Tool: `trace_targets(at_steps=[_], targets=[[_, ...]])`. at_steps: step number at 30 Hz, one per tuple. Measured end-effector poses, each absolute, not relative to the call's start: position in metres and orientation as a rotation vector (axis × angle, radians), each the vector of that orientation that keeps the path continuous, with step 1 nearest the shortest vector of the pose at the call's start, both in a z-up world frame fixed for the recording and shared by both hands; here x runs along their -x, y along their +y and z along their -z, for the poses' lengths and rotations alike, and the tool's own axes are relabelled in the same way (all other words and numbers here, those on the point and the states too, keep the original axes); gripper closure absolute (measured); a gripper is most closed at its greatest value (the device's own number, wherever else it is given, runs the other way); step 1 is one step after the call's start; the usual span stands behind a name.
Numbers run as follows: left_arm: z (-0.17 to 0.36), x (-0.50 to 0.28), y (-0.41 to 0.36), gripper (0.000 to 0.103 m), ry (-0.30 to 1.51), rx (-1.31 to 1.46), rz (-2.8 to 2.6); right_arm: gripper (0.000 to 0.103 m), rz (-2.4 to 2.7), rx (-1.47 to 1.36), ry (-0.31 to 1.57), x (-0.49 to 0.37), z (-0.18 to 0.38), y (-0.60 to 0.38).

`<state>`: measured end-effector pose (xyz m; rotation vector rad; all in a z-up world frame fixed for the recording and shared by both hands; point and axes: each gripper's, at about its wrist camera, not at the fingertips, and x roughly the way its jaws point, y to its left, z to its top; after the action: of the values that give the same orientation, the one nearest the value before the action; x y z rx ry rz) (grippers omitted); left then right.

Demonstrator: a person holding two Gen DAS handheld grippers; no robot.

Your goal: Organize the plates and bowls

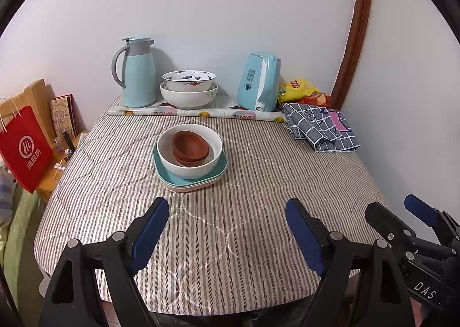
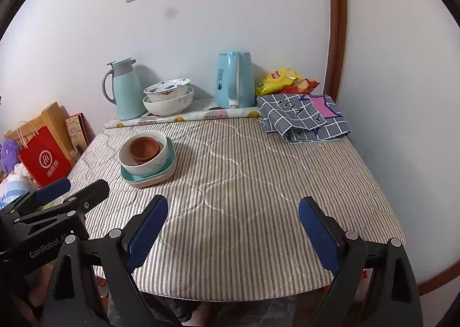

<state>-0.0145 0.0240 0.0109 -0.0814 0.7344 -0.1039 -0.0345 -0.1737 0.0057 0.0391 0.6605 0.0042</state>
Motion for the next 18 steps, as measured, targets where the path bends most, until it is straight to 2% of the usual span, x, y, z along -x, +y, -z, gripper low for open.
trace_targets(at_steps=[18], targets=[[-0.0123,0.0146,0.0273,0.020,0.729,0.080,0.100,0.012,-0.012,-0.042,0.656,0.0343,-0.0080,-0.1689]])
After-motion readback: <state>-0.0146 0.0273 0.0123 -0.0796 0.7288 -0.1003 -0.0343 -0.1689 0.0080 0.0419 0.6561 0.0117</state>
